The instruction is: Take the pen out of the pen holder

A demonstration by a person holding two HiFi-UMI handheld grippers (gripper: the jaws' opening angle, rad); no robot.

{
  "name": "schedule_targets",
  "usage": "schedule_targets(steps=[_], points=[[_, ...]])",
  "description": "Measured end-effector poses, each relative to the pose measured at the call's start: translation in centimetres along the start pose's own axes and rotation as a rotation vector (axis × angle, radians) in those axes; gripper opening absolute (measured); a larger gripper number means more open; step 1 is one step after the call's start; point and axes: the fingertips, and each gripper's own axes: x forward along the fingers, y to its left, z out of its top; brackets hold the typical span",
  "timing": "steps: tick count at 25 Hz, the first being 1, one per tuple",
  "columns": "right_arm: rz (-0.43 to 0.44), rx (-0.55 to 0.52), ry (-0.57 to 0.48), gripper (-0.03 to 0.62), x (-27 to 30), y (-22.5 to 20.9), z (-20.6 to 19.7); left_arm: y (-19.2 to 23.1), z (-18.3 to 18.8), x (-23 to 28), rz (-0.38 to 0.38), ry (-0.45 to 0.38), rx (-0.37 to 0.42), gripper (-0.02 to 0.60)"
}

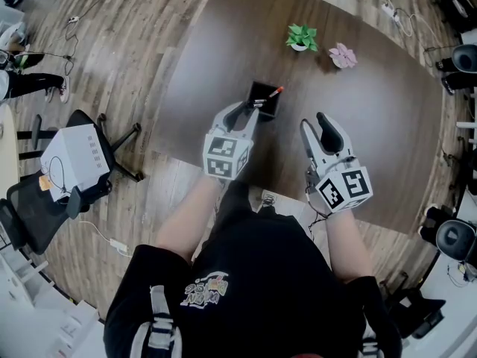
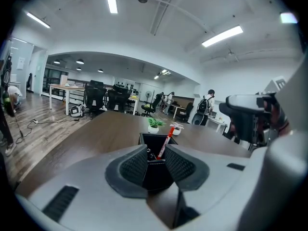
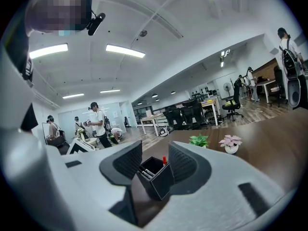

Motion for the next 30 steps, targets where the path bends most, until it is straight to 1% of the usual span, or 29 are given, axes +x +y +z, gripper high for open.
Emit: schedule_targets(steps=[2, 4, 7, 9, 14, 18, 20, 25, 30], points=[[-0.004, 0.007, -0.001, 0.178, 0.06, -0.22, -0.26, 0.13, -0.04, 0.11, 0.007, -0.001, 0.006, 0.103], [-0.006, 0.01, 0.002, 0.178, 0.1, -0.32, -0.38, 0.33, -0.14, 0.15, 0.023, 0.0, 0.032, 0.093], [-0.006, 0.013, 0.007, 0.178, 0.12, -0.41, -0.37, 0.68, -0.4, 0.29, 0.067, -0.003, 0.123, 0.072], [-0.005, 0.016, 0.008, 0.178, 0.18, -0.53, -0.42, 0.63, -0.46, 0.4, 0.085, -0.007, 0.161, 0.071], [-0.005, 0.018, 0.011, 0.176, 0.39, -0.5, -0.67, 0.67, -0.59, 0.38, 0.11, -0.017, 0.207, 0.067], [-0.006, 0.02, 0.01, 0.173, 0.29, -0.6, -0.62, 0.32, -0.56, 0.38, 0.125, -0.009, 0.247, 0.047], [-0.007, 0.022, 0.008, 0.172, 0.17, -0.71, -0.59, 0.22, -0.5, 0.39, 0.131, -0.006, 0.256, 0.04], [-0.011, 0.023, 0.001, 0.169, -0.2, -0.83, -0.62, 0.29, -0.55, 0.28, 0.134, 0.0, 0.245, 0.035], [-0.011, 0.021, 0.003, 0.164, -0.45, -0.81, -0.45, 0.13, 0.03, 0.09, 0.132, -0.027, 0.225, 0.031]])
